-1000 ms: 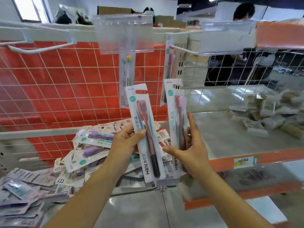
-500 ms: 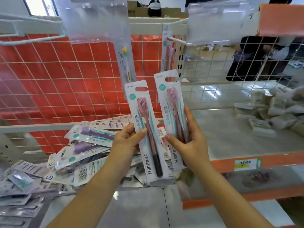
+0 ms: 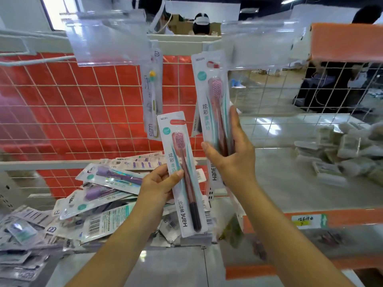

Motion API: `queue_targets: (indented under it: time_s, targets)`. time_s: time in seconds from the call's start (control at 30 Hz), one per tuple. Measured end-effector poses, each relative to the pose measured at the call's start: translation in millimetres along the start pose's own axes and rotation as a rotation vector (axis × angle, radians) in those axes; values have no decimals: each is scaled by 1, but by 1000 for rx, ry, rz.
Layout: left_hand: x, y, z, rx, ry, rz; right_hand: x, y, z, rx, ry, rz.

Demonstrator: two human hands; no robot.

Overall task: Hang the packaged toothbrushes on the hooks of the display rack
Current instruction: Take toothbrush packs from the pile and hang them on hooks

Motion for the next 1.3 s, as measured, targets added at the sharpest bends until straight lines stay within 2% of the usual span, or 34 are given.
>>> queue_targets:
  time_s: [0.13,0.23,0.33,0.7,1.0,1.13,1.2,1.27,1.3]
  targets:
    - [-3,2,3,0,13,10,-21,-8,-7,-85,111,73]
    - [-2,2,6,4,22,11,-27,-7,-11,-104,10,48]
    - [-2,4,9,-8,36,12,-31,1,-5,-50,-128,31]
    - [-2,11,9,-77,31,10,-83,87,31,231,-178,346]
    - [-13,8,20,-71,5,61,-99,87,28,249,-194,356]
    - [-20,10,25,-54,-11,93,-104,71,15,313,-475,489]
    - [-21,10,26,-39,-8,104,-77,54,6,217,-365,400]
    - [-22,10,26,-30,-14,110,-37,25,0,140,-66,288]
    - [-23,11,26,-28,-16,114,-23,7,1,157,38,274]
Point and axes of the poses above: each hand's wrist, its own y-axis towards the middle knuckle, its own z-axis out of the palm, x = y × z, the point moved 9 cm from there along y, towards the middle knuckle, and after that the axes turned 9 degrees about -z, right-handed, at the moved point
